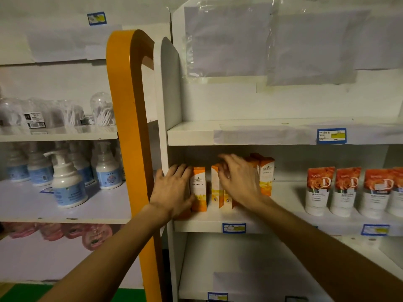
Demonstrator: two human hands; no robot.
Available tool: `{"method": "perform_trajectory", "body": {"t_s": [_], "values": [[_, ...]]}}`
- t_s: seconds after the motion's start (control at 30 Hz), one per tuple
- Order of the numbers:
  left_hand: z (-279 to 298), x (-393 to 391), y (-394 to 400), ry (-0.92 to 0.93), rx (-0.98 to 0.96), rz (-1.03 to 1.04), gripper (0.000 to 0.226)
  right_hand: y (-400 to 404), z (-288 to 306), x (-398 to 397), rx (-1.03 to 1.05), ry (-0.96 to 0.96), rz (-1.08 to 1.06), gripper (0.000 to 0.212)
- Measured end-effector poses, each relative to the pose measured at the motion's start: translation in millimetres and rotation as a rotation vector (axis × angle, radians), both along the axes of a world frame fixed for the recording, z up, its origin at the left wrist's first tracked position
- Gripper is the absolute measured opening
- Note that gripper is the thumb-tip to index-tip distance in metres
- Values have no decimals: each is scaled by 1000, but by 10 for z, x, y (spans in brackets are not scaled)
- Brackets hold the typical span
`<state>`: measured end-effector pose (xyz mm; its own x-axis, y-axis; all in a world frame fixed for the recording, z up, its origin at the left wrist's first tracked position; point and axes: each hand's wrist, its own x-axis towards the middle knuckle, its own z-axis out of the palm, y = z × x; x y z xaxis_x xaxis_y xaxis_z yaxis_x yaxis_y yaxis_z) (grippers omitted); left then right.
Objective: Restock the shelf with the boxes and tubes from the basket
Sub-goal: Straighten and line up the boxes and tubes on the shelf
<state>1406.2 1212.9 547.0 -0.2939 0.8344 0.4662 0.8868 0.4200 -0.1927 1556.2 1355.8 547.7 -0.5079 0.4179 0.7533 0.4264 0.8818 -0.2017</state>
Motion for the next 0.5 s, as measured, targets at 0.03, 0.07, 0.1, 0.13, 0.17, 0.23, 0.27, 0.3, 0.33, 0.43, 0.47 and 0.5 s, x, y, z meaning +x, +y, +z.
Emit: {"method": "perform_trajectory", "body": {"t_s": [0.03,0.07,0.1,0.13,0.17,0.23,0.27,0.3,0.33,0.43,0.47,0.5], "values": [[-4,4,-1,0,1,-1,87,69,77,14,66,-117,-8,49],[-9,4,-2,2,4,0,87,133,140,10,105,-249,-13,57],[-12,7,-5,5,5,1,87,177,201,4,115,-364,-11,62],[-9,10,-6,7,5,1,87,218,247,-11,97,-455,1,65],[-8,11,-10,10,2,1,86,243,284,-29,61,-527,17,67],[-11,18,-11,18,-1,5,83,264,312,-82,6,-619,48,65],[-12,24,-12,19,1,11,81,263,323,-111,-1,-640,58,63],[-14,31,-9,15,8,15,78,254,333,-138,-4,-648,64,61],[-22,39,-2,8,20,19,75,246,342,-156,0,-644,69,60],[-50,67,31,-6,60,35,66,264,357,-183,-8,-582,117,57],[-56,72,46,-4,74,40,64,275,356,-178,-15,-555,138,57],[-70,73,64,-2,90,45,61,284,352,-170,-25,-530,157,56]]}}
